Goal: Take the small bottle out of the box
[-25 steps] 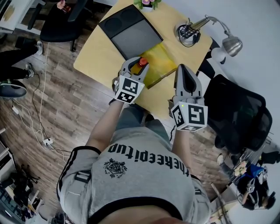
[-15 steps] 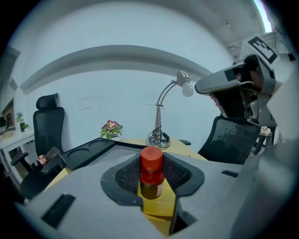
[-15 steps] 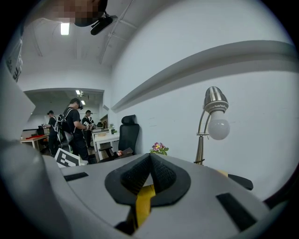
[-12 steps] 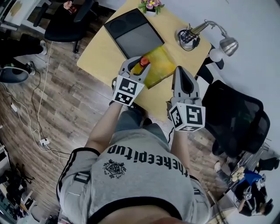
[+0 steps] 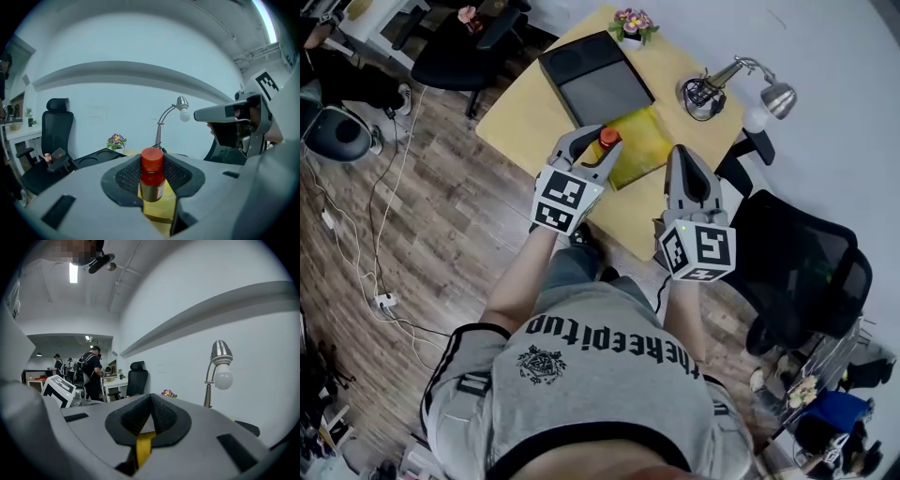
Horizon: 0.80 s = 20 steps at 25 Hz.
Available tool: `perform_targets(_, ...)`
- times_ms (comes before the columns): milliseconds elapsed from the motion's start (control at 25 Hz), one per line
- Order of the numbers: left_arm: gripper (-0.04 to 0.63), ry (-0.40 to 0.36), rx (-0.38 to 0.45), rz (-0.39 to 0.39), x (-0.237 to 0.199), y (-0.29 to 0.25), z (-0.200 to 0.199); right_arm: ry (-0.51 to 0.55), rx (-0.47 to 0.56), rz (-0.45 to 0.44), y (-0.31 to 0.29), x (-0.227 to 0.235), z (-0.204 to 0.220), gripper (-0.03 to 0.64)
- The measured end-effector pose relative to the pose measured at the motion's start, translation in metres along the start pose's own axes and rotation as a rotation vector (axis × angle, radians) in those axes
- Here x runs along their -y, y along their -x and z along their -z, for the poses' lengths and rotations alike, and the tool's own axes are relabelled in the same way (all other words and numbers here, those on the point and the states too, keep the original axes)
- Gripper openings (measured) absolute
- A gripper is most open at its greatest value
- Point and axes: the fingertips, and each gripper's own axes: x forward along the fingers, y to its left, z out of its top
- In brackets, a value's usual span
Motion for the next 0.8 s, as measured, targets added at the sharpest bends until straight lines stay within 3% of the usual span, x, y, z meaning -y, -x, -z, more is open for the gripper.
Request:
perform_targets(240, 0.141, 0.035, 0.055, -0.041, 0.009, 0.030, -0.025, 0.013, 0.030, -0.026, 0.018, -0.005, -0.010, 0.002)
perform_targets(480, 0.141, -0.009, 0.089, -0.081, 0.026, 0.063, -0.044, 0.022, 0.062, -0.043, 0.042, -0.012, -0.021, 0.002)
perform_targets(800, 0.141, -0.005, 0.150, -0.138, 0.048, 0.101, -0.068, 0.033, 0.118, -0.073, 0.073, -0.016, -0.040, 0.002)
